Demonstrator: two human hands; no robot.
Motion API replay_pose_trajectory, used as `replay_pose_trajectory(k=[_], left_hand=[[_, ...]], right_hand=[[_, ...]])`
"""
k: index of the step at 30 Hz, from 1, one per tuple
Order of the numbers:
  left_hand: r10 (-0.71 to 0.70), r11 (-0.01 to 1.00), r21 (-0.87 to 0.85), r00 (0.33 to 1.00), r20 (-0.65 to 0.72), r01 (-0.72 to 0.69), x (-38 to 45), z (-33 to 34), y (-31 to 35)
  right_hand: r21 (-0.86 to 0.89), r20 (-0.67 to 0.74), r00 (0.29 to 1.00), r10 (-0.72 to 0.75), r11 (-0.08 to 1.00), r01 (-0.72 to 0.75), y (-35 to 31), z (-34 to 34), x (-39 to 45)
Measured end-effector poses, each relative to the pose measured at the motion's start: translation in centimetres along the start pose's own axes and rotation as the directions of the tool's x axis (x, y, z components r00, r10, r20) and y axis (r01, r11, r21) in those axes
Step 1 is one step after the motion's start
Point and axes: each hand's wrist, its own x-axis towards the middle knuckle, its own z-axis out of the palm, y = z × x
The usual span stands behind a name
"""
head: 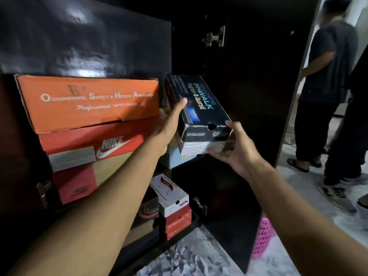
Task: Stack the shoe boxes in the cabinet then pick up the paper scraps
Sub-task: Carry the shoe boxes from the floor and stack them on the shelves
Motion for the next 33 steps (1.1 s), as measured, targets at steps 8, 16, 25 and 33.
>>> replay_pose_trajectory(k=[8, 16, 25, 33], left_hand=[[0.274, 0.962, 0.049, 0.952, -0.136, -0.270, 1.5, 0.6, -0.9], [0.420, 0.803, 0.517, 0.897, -0.138, -0.297, 3.3, -0.5, -2.0], [0.627, 0.537, 0.707, 0.779, 0.032, -0.460, 5.9, -0.9, -1.4], [0.584, 0.002, 0.997, 0.810, 0.060, -0.075, 9.4, -0.3, -0.3]], right_hand=[[-0.180, -0.078, 0.995, 0.057, 0.981, -0.071, -3.3, 5.3, 8.9], [-0.691, 0.002, 0.948, -0.317, 0.685, 0.230, -0.5, 6.8, 9.2], [-0.823, 0.154, 0.911, -0.382, 0.461, 0.332, 0.0, 7.6, 11.6], [-0.831, 0.287, 0.928, -0.239, 0.420, 0.366, -1.9, 7.3, 14.2]])
